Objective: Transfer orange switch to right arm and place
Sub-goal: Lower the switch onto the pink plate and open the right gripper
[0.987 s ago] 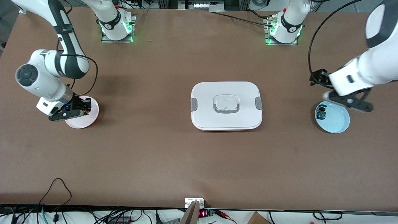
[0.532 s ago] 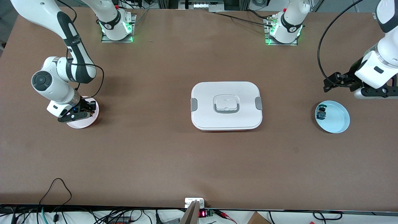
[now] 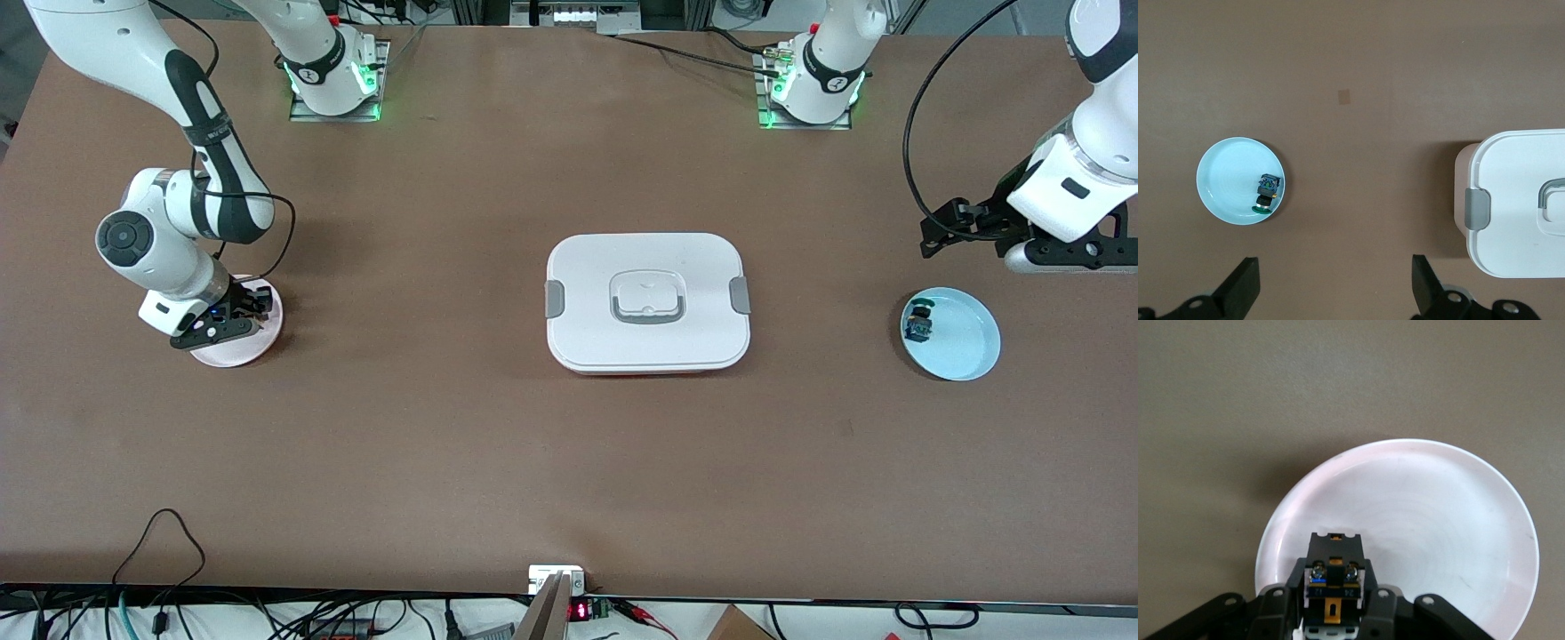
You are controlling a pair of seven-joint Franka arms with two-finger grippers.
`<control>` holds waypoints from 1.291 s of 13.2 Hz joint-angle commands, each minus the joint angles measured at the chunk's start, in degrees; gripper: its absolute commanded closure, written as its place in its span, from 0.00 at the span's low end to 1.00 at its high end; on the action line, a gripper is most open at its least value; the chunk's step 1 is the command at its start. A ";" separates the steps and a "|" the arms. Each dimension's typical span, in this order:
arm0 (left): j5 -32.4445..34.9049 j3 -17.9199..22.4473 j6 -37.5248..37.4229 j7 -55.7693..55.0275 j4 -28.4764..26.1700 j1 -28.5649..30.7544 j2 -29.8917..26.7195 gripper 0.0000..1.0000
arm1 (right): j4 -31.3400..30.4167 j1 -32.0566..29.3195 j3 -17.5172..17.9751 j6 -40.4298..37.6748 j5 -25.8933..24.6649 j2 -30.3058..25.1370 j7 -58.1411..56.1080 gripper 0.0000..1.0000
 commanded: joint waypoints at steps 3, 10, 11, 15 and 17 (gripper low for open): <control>-0.73 0.54 -0.68 1.60 -0.40 -0.14 -0.50 0.00 | -0.65 -0.74 0.13 2.43 -0.65 1.42 0.17 0.21; -0.73 0.45 -0.77 1.68 -0.32 -0.14 -0.50 0.00 | 9.16 4.43 0.04 -20.98 -0.64 -11.31 1.85 0.00; -0.73 0.45 -0.77 1.68 -0.32 -0.14 -0.50 0.00 | 13.37 5.41 0.04 -27.13 -0.56 -12.28 2.02 0.00; -0.73 0.19 -0.77 1.51 -0.32 -0.14 -0.58 0.00 | 22.89 6.47 0.13 -43.50 -0.12 -18.08 7.12 0.00; -0.73 -0.16 -0.85 1.34 0.91 -0.40 -0.41 0.00 | 29.02 6.56 0.48 -47.31 0.41 -18.62 7.92 0.00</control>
